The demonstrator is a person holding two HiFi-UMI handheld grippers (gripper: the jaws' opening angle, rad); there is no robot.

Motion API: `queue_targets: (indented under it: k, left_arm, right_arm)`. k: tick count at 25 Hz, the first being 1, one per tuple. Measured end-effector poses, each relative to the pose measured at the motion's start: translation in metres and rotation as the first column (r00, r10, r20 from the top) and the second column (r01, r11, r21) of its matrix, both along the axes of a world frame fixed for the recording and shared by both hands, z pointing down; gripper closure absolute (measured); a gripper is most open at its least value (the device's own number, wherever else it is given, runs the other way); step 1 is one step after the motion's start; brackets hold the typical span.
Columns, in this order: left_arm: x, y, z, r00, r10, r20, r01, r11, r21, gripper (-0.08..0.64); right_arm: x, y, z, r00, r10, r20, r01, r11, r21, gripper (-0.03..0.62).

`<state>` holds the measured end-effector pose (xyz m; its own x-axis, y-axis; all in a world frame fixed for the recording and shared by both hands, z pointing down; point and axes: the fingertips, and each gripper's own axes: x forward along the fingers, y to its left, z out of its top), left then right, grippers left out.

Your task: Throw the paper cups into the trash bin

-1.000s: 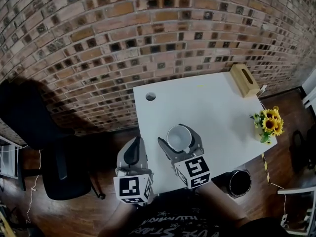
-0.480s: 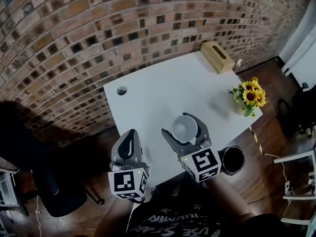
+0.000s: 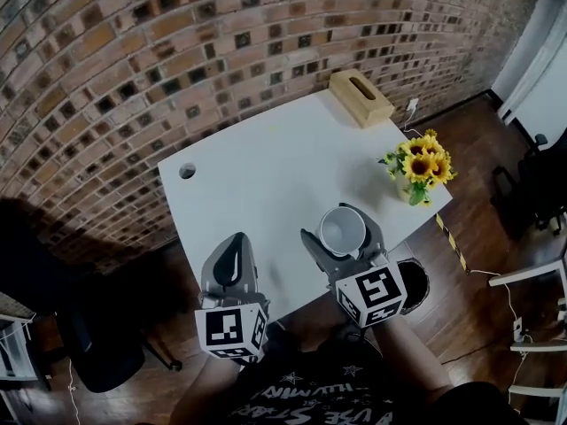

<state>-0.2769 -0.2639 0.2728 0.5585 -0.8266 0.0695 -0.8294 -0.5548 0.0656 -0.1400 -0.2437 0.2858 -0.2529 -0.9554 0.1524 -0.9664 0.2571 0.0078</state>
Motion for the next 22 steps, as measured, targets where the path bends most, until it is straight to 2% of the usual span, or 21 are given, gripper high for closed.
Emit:
queue_targets:
  k: [6,11,15,22]
  left_arm:
    - [0.114,0.025,-0.007,0.994,0.109,0.020,-0.110,0.993,0.046,0.555]
    - [0.231,0.057,-0.012,0.962,0.274,0.025,-0.274,0.960,0.049,0.555]
    - [0.312,0.085,-0.008,0.919,0.392,0.044,-0.395,0.917,0.058,0.555]
    - [0.420,0.137,0.017,0.817,0.567,0.103,-0.572,0.820,0.023,0.555]
  right_arm:
    - [0.108,0.043,0.009,0.993,0.109,0.033,-0.110,0.994,0.011,0.245]
    - [0.209,0.093,0.019,0.964,0.262,0.053,-0.263,0.965,0.002,0.245]
    - [0.283,0.131,0.024,0.929,0.366,0.057,-0.367,0.930,-0.006,0.245]
    - [0.377,0.204,0.041,0.835,0.548,0.043,-0.548,0.836,-0.002,0.245]
